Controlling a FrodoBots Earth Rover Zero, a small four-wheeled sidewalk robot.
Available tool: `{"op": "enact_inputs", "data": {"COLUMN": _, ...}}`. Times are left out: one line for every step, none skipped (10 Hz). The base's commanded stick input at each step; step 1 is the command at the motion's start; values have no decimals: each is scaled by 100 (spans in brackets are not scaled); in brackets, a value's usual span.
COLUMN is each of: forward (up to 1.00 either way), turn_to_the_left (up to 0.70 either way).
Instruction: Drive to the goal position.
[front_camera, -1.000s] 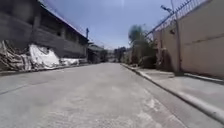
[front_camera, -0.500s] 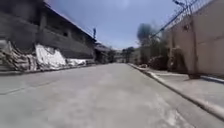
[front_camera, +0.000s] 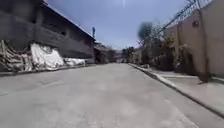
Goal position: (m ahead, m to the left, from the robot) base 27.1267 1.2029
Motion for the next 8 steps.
{"op": "enact_inputs", "data": {"forward": 100, "turn_to_the_left": -37}}
{"op": "enact_inputs", "data": {"forward": 100, "turn_to_the_left": -37}}
{"op": "enact_inputs", "data": {"forward": 100, "turn_to_the_left": -37}}
{"op": "enact_inputs", "data": {"forward": 100, "turn_to_the_left": 3}}
{"op": "enact_inputs", "data": {"forward": 100, "turn_to_the_left": 3}}
{"op": "enact_inputs", "data": {"forward": 100, "turn_to_the_left": -34}}
{"op": "enact_inputs", "data": {"forward": 100, "turn_to_the_left": -18}}
{"op": "enact_inputs", "data": {"forward": 100, "turn_to_the_left": 3}}
